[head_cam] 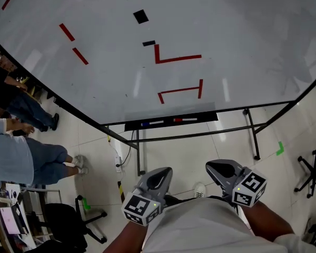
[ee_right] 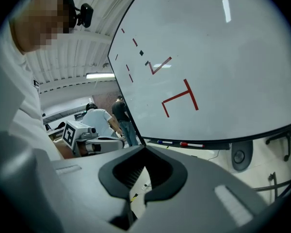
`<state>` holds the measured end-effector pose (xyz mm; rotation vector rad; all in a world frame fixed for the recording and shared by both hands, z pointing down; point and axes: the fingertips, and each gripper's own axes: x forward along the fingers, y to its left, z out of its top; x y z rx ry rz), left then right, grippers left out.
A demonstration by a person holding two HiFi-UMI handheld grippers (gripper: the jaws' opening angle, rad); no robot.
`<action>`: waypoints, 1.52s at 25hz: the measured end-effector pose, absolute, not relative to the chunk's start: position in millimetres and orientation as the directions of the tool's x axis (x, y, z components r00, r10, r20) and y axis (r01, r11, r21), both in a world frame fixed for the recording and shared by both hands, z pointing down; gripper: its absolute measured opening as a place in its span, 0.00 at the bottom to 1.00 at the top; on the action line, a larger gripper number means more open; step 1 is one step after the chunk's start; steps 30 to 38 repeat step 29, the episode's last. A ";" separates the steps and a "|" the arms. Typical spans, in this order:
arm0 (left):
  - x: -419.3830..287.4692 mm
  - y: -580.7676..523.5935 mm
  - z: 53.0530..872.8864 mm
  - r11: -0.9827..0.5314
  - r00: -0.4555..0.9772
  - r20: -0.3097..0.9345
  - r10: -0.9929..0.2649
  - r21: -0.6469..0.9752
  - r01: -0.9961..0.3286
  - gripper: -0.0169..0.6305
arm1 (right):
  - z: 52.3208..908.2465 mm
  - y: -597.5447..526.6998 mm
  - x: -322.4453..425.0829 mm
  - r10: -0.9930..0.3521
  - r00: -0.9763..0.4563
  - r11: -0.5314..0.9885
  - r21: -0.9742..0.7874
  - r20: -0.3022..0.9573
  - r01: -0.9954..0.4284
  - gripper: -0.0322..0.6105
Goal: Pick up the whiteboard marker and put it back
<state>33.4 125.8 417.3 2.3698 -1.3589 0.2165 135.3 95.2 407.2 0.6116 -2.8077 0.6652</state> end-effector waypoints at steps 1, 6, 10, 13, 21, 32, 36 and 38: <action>33.4 129.0 417.0 -0.459 0.523 0.328 -0.787 0.257 -0.851 0.05 | 405.8 98.0 134.1 -0.357 -0.894 0.811 -0.385 0.272 -0.441 0.05; 17.2 141.4 410.9 -0.495 0.554 0.332 -0.764 0.249 -0.832 0.05 | 403.6 114.8 115.5 -0.396 -0.879 0.791 -0.388 0.266 -0.473 0.05; 1.4 147.3 410.2 -0.509 0.571 0.328 -0.752 0.260 -0.820 0.05 | 407.6 124.6 98.0 -0.417 -0.867 0.771 -0.399 0.272 -0.496 0.05; -6.5 153.7 413.5 -0.523 0.588 0.328 -0.740 0.270 -0.808 0.05 | 407.8 133.8 87.7 -0.426 -0.861 0.765 -0.398 0.277 -0.506 0.05; -10.9 162.2 414.3 -0.558 0.616 0.319 -0.720 0.261 -0.788 0.05 | 405.2 140.0 80.0 -0.454 -0.843 0.756 -0.376 0.289 -0.536 0.05; -19.8 160.5 405.5 -0.545 0.605 0.302 -0.737 0.263 -0.796 0.05 | 406.2 140.5 77.7 -0.451 -0.840 0.756 -0.371 0.302 -0.539 0.05; -19.8 160.5 405.5 -0.545 0.605 0.302 -0.737 0.263 -0.796 0.05 | 406.2 140.5 77.7 -0.451 -0.840 0.756 -0.371 0.302 -0.539 0.05; -19.8 160.5 405.5 -0.545 0.605 0.302 -0.737 0.263 -0.796 0.05 | 406.2 140.5 77.7 -0.451 -0.840 0.756 -0.371 0.302 -0.539 0.05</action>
